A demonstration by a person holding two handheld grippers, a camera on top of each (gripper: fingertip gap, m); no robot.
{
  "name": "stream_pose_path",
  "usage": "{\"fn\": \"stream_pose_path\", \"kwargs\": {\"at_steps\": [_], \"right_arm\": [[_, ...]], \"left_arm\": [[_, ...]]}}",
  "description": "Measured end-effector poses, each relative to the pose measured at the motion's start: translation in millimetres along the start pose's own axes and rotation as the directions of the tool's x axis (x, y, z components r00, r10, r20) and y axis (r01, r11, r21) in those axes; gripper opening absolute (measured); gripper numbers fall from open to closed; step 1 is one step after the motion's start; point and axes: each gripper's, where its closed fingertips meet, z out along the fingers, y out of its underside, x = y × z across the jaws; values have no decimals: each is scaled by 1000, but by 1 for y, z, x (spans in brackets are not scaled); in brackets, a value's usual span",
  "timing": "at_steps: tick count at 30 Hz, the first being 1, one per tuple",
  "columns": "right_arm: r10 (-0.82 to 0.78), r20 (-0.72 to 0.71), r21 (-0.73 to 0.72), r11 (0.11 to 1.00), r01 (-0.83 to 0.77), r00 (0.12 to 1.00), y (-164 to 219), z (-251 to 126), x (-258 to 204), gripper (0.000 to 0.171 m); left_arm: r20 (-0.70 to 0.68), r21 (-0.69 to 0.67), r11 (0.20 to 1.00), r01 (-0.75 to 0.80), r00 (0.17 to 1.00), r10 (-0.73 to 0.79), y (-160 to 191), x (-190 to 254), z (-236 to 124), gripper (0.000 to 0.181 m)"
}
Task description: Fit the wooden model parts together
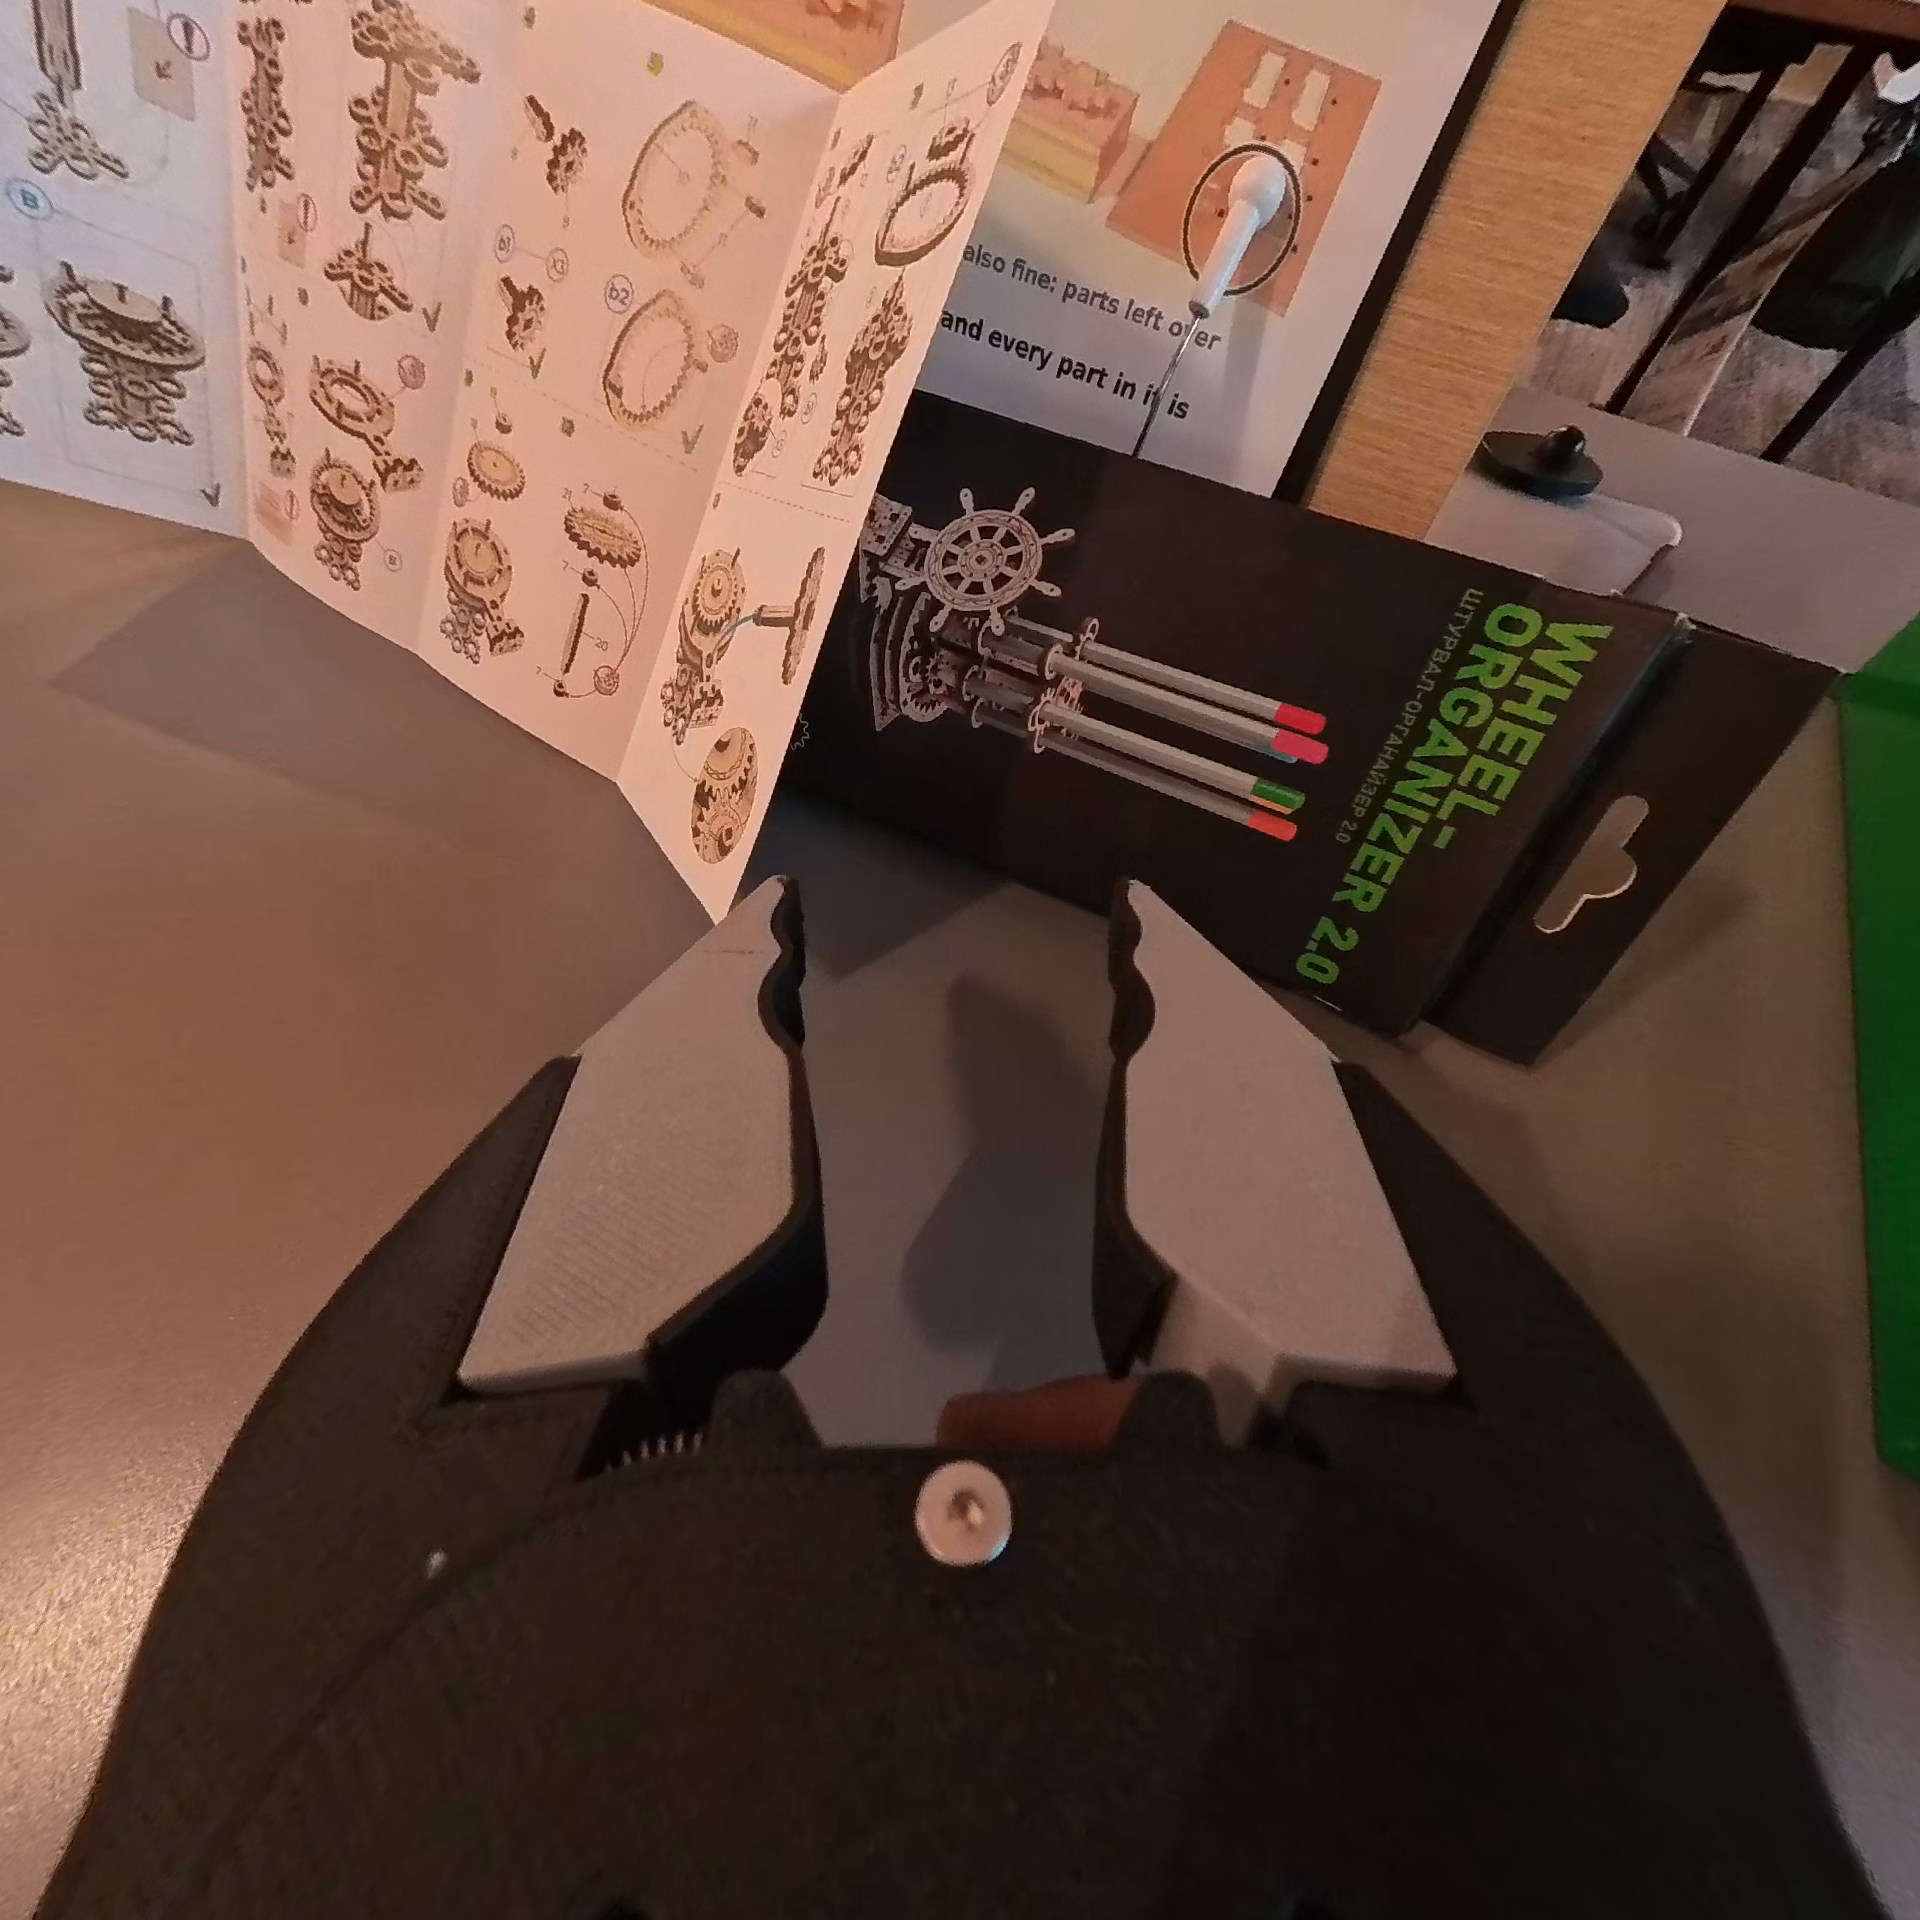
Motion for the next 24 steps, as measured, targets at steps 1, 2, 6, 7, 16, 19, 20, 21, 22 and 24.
{"fn": "stream_pose_path", "kwargs": {"at_steps": [1,2,6,7,16,19,20,21,22,24], "right_arm": [[1,0,0,1000,-1,1000,0,0,0,56],[1,1,-1,1000,-1,1000,0,0,0,56],[-2,2,-4,1000,2,1000,0,0,-1,56],[-3,3,-4,1000,3,1000,0,0,-1,56],[-21,1,-10,1000,21,1000,1,1,-2,56],[-32,-4,-13,999,32,999,1,1,-3,56],[-34,-5,-14,999,34,999,2,1,-3,56],[-35,-6,-14,999,35,999,2,2,-3,56],[-36,-7,-15,999,36,999,2,2,-3,56],[-37,-7,-16,999,37,999,2,2,-3,56]], "left_arm": [[24,1,1000,14,1000,-14,0,-7,0,33],[42,-2,1000,29,999,-29,1,-14,1,37],[88,-4,998,56,995,-56,3,-36,6,47],[103,-16,998,58,993,-56,6,-43,8,50],[27,-116,973,200,980,-199,25,-71,29,60],[-59,-229,927,298,946,-319,39,-66,38,70],[-83,-255,914,317,934,-347,42,-63,40,70],[-101,-269,906,328,926,-365,43,-61,40,70],[-116,-269,905,330,922,-371,43,-60,41,70],[-144,-243,922,302,929,-342,38,-56,39,68]]}}
